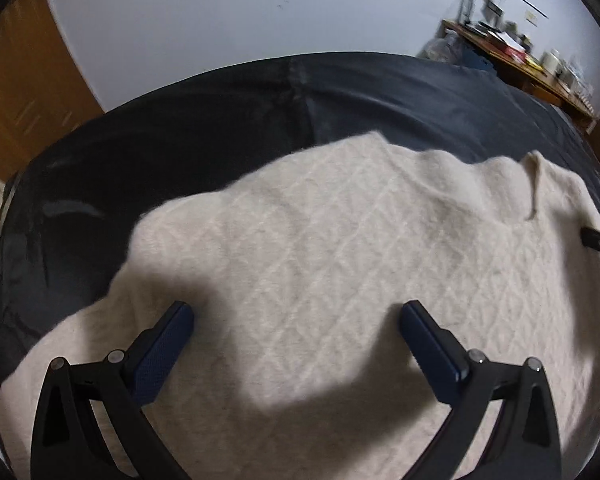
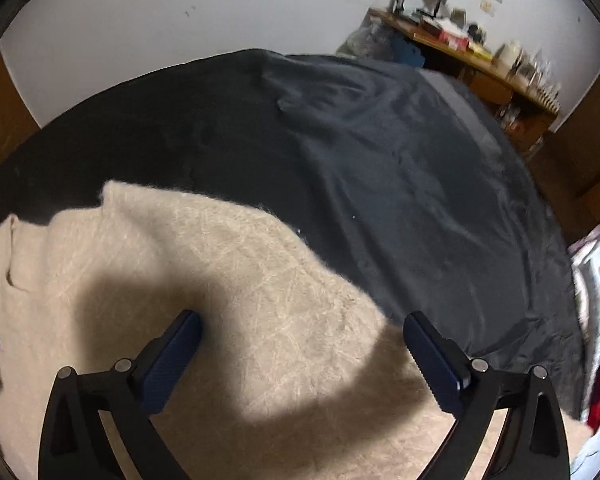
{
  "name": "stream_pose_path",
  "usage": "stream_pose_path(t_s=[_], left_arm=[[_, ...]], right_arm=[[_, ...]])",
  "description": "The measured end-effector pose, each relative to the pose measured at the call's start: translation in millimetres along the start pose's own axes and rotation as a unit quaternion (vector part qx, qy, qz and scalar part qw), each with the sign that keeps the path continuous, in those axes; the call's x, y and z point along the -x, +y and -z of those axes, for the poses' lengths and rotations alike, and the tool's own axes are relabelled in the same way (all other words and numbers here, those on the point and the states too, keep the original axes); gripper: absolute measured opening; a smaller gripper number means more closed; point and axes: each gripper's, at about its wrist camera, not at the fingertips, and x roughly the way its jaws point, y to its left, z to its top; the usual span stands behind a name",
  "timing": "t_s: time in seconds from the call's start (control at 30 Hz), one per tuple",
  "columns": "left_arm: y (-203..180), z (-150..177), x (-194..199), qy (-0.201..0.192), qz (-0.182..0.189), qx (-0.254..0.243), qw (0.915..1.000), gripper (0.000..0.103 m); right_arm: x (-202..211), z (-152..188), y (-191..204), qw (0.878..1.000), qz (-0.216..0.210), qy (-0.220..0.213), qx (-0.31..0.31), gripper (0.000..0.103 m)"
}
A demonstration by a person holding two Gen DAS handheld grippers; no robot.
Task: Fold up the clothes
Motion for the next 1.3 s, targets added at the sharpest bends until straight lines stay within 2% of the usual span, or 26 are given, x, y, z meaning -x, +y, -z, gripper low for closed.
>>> stream_pose_path(t_s=[0.1, 0.23, 0.3, 0.4, 0.47, 0.57, 0.63, 0.77, 0.97, 1.13, 1.3], left_arm=[[4, -3, -5, 0.003, 0.003, 0.014, 0.9999, 0.103], [23, -6, 16, 0.011, 0.001, 0.016, 0.9998, 0.103], [17, -9, 25, 0.021, -0.005, 0.021, 0.9996, 0.103], [4, 0, 47, 0.031, -0.008, 0.03, 0.999, 0.103], [22, 23, 97, 0.029, -0.008, 0.029, 0.9991, 0.103], [0, 37, 127, 0.02, -0.006, 0.005, 0.9998, 0.103], [-19, 46, 137, 0.02, 0.001, -0.01, 0.9998, 0.103], [-60, 64, 155, 0.022, 0.018, -0.037, 0.9989, 0.103], [-115, 86, 181, 0.024, 0.035, -0.076, 0.9962, 0.103], [-148, 94, 190, 0.013, 0.033, -0.108, 0.9935, 0.103], [-157, 105, 195, 0.017, 0.021, -0.119, 0.9926, 0.103]], right_arm=[[1, -1, -2, 1.0, -0.007, 0.003, 0.005, 0.101], [6, 0, -4, 1.0, -0.024, 0.015, 0.003, 0.101], [18, 9, -10, 0.999, -0.039, 0.008, 0.001, 0.101], [48, 36, -25, 0.995, -0.1, -0.015, -0.012, 0.101], [64, 56, -39, 0.989, -0.146, -0.023, -0.025, 0.101], [79, 98, -83, 0.972, -0.222, -0.012, -0.076, 0.101], [93, 131, -105, 0.959, -0.256, -0.001, -0.12, 0.101], [100, 185, -184, 0.942, -0.261, 0.005, -0.212, 0.101], [92, 227, -267, 0.916, -0.253, 0.003, -0.312, 0.101], [83, 244, -296, 0.908, -0.252, -0.011, -0.333, 0.101], [77, 246, -311, 0.906, -0.261, -0.051, -0.33, 0.101]])
